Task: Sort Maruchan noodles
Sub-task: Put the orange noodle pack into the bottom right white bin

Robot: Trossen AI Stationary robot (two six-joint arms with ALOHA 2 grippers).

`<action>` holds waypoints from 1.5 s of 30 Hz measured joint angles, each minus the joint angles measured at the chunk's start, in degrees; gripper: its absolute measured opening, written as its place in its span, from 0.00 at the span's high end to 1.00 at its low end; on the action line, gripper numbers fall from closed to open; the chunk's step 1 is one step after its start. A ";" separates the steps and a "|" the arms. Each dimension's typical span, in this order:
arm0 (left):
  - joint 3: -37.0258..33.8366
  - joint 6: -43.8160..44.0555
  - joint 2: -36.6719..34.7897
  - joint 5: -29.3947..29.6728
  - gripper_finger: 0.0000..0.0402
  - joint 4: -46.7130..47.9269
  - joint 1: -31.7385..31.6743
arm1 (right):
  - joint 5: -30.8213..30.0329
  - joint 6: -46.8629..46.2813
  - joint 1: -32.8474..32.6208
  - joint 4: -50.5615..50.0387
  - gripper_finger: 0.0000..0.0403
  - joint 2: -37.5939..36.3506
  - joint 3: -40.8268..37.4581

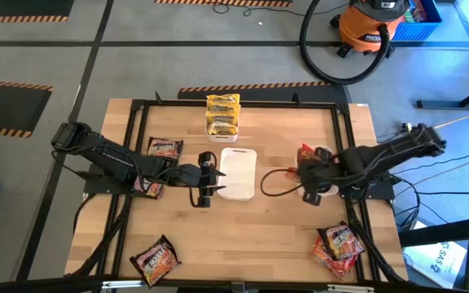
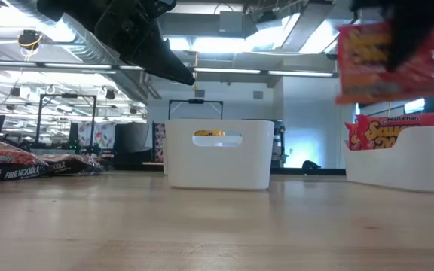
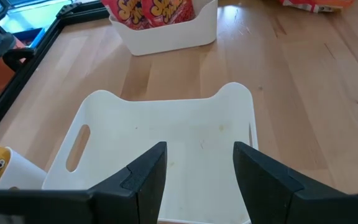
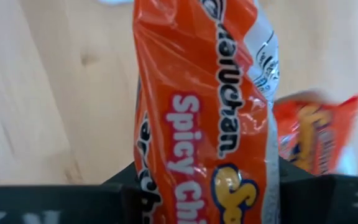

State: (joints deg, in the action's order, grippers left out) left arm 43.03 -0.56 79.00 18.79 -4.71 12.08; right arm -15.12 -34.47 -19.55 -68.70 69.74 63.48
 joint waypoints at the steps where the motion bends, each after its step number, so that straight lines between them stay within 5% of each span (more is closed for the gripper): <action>1: 0.00 0.00 0.00 0.02 0.55 0.00 0.00 | 1.09 -0.22 0.00 1.27 0.68 -1.70 -2.56; 12: -0.02 -0.02 0.02 0.04 0.55 -0.30 -0.07 | 2.98 -4.34 0.07 5.67 0.68 -9.09 -17.87; 36: -0.09 -0.07 0.07 0.02 0.55 -0.48 -0.07 | -0.01 -2.71 0.13 1.50 0.68 -8.76 -20.15; 45: -0.09 -0.07 0.07 0.02 0.55 -0.50 -0.07 | 0.06 -1.21 2.75 13.60 0.68 -8.75 -20.22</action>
State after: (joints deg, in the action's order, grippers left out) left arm 42.94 -0.62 79.07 18.81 -5.21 12.01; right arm -15.06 -35.69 -16.80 -55.11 60.99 43.27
